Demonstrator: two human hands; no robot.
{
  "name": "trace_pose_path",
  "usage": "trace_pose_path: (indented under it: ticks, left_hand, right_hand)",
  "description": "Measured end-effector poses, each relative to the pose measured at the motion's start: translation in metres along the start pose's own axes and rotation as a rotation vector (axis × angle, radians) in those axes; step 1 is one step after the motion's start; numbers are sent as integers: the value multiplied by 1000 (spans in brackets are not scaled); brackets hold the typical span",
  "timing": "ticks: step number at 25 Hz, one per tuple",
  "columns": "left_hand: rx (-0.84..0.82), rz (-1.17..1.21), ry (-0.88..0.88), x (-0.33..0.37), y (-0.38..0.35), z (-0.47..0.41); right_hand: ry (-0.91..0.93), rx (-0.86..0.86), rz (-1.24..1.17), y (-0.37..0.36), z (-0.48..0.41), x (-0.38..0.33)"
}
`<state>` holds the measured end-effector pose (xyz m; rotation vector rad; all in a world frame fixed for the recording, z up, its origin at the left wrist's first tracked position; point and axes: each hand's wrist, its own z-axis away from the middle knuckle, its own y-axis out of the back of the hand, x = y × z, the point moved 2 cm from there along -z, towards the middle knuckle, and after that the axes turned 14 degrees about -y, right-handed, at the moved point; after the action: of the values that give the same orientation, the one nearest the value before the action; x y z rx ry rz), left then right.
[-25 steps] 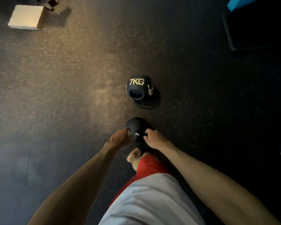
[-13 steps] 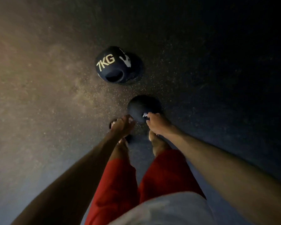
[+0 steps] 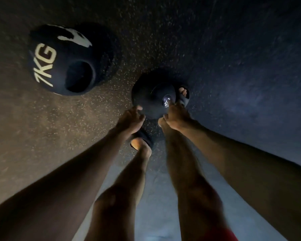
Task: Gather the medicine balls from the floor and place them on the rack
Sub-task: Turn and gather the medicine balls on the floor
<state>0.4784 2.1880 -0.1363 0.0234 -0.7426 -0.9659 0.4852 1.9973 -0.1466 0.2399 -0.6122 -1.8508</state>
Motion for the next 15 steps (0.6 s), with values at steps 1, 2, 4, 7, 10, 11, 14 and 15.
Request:
trace_pose_path:
  ticks: [1,2,4,7,10,11,14,15]
  left_hand:
    - [-9,-14,-2,-16,-7,-15]
    - [-20,-35,-2,-27,-13,-27]
    - [-40,-65,-43,-47,-20,-48]
    - [-3,-46,-216,-52,-24,-72]
    - [120,-78,-249,-40,-26,-92]
    - [156,-86,-251,-34,-26,-100]
    - [247,-68,-198,-13,-11,-136]
    - [286,-31,-141,-6,1,-150]
  right_hand:
    - [-16,-1,17,-14,-12,0]
    - [-28,-15,18,-27,-23,0]
    - [-18,-24,-27,-47,-43,-4]
    - [-68,67,-185,-38,-76,-15]
    - [-84,64,-244,10,-119,-24]
    - [-76,40,-268,28,-135,-27]
    - [-71,-22,-412,68,-170,-42]
    - [-69,3,-467,75,-175,-49]
